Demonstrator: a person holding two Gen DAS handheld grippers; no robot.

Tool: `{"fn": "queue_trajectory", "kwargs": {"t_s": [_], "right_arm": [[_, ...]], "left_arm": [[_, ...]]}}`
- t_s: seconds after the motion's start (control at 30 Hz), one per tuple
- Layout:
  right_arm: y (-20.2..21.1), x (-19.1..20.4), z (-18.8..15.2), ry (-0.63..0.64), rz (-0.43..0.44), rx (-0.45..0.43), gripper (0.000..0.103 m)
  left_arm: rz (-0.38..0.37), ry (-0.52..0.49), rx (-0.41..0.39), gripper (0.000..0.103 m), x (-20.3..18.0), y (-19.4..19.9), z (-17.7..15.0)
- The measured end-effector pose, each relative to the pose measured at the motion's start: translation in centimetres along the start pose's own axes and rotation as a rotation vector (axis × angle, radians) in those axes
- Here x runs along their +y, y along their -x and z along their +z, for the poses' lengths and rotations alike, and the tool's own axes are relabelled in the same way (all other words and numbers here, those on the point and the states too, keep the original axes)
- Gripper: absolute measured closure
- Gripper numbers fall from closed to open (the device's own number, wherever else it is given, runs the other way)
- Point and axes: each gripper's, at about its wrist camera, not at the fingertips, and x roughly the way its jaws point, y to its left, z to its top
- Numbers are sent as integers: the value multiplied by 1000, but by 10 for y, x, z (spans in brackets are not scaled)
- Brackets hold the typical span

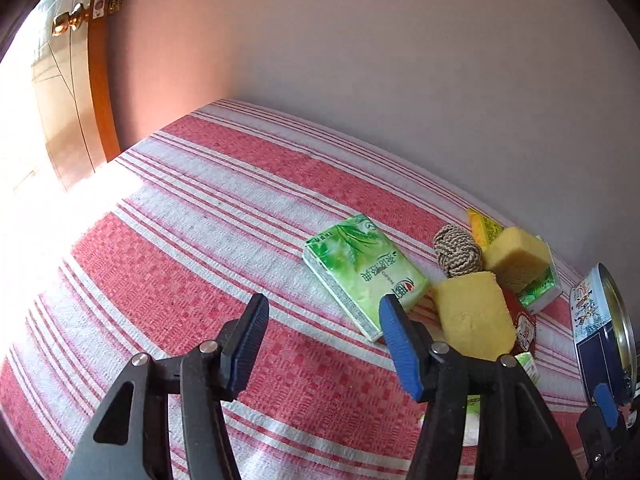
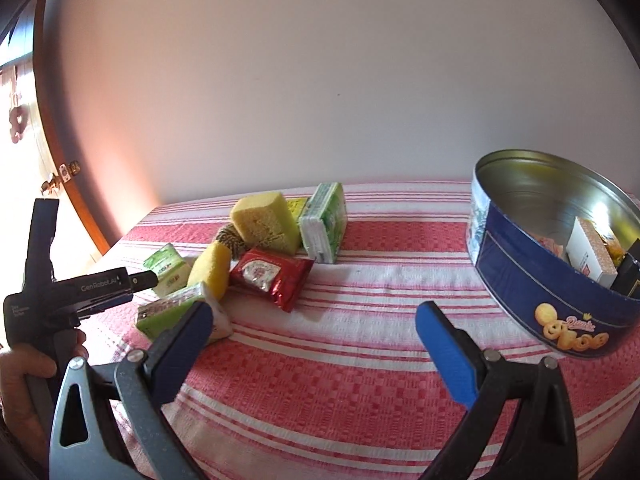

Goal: Organize objects

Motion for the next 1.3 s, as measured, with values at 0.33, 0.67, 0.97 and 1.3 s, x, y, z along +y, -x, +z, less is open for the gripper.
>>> {"fn": "queue_trajectory", "kwargs": {"t_s": [0.33,0.67,0.97,1.3], "right_arm": [[-65,84,5,219,94,206,0],[-56,72,8,186,157,212,34],[-4,15,1,215,38,84,33],[-18,12,-1,168,100,155,33]], "left_arm": [[96,-17,-90,22,11,10,13],[57,-144,-104,19,-3,6,13],[42,-589,-42,11,-51,-28,6],[-52,-379,107,15,-31,-63,32]]}}
